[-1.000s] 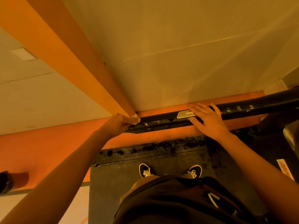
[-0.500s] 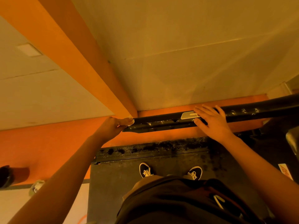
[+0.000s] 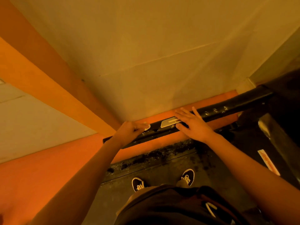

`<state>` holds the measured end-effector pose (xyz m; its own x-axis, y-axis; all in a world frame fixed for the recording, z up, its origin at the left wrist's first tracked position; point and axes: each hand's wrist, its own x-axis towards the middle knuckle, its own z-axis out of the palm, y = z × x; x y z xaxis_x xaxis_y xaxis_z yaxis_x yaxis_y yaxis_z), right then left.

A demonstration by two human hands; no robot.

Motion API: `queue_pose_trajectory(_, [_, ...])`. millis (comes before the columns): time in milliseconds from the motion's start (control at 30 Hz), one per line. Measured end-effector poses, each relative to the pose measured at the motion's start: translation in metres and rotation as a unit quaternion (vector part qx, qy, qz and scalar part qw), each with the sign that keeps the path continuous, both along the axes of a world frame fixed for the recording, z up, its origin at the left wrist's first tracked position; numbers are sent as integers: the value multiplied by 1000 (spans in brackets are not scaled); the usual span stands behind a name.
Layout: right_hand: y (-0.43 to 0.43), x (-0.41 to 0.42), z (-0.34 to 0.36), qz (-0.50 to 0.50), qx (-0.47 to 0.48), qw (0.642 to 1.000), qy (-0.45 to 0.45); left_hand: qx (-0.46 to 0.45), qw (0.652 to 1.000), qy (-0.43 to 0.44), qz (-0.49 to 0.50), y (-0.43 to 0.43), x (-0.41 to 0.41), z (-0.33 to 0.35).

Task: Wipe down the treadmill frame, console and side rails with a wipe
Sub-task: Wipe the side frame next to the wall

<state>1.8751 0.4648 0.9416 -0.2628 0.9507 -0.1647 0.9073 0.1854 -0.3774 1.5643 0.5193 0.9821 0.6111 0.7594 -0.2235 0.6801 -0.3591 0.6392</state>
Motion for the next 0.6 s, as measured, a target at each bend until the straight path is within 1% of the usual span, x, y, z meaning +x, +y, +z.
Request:
queue_pose_trajectory(67, [-4, 17, 10, -33, 8, 999, 33, -23, 1000, -15, 5, 4, 20, -7])
queue_pose_trajectory(133, [-11, 45, 23, -80, 30, 995, 48, -42, 999, -29, 7, 12, 39, -18])
queue_pose_trajectory(233, [-31, 98, 50, -160, 63, 984, 37, -67, 997, -46, 3, 24, 67, -27])
queue_pose_trajectory(300, [-49, 134, 68, -225, 88, 970, 18, -72, 996, -47, -3, 27, 91, -28])
queue_pose_trajectory(367, [-71, 168, 82, -279, 123, 952, -21, -71, 996, -62, -5, 30, 124, -24])
queue_pose_trajectory(400, [-82, 183, 88, -297, 137, 944, -52, -72, 994, -85, -5, 30, 144, -21])
queue_pose_trajectory(467, [-102, 206, 94, -318, 144, 930, -117, -65, 991, -114, -20, 29, 186, -11])
queue_pose_trajectory(600, [-130, 230, 90, -331, 69, 919, -200, -18, 982, -161, -94, 25, 268, 4])
